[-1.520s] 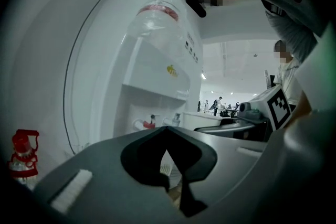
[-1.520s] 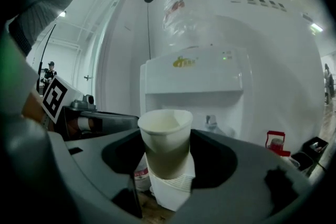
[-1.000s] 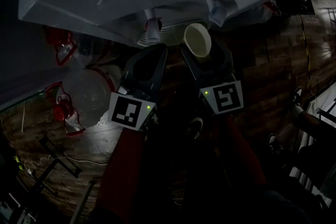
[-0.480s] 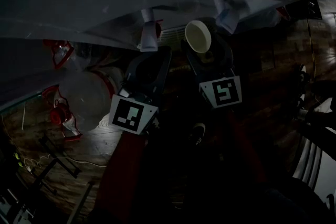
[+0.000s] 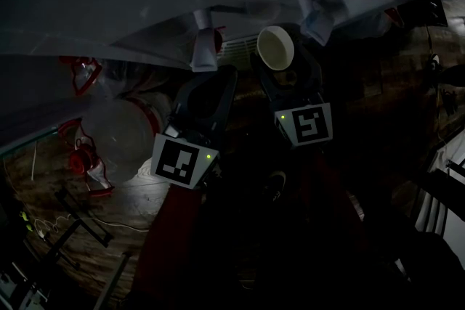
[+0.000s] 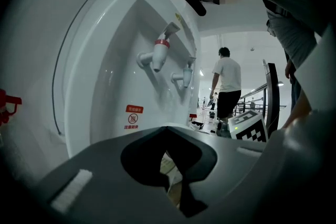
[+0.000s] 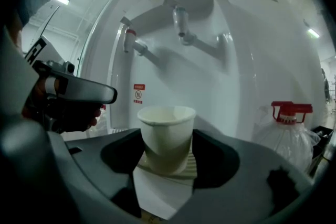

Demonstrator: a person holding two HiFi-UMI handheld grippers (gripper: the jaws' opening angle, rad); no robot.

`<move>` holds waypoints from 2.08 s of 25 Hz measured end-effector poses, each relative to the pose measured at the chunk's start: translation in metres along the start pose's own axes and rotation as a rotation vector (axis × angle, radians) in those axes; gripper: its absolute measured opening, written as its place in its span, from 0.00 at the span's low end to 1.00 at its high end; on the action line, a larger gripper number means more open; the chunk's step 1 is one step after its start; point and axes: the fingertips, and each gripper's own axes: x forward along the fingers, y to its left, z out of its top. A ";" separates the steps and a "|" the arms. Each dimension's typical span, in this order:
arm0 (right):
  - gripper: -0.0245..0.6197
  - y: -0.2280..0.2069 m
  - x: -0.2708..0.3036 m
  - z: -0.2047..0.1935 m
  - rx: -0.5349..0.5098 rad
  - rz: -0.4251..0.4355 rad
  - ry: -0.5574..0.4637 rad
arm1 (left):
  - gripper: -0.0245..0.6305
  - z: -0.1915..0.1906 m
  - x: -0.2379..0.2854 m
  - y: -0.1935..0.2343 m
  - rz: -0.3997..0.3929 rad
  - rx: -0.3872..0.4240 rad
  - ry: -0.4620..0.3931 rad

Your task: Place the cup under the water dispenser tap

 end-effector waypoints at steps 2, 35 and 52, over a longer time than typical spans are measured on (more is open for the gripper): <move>0.48 0.001 0.000 -0.004 0.002 0.000 0.012 | 0.05 0.000 -0.001 0.001 0.001 -0.002 -0.004; 0.11 0.064 -0.273 0.397 0.117 0.223 -0.091 | 0.05 0.328 -0.155 -0.190 -0.131 0.045 0.014; 0.06 0.128 -0.361 0.550 0.076 0.325 -0.119 | 0.05 0.470 -0.254 -0.267 -0.235 0.112 0.010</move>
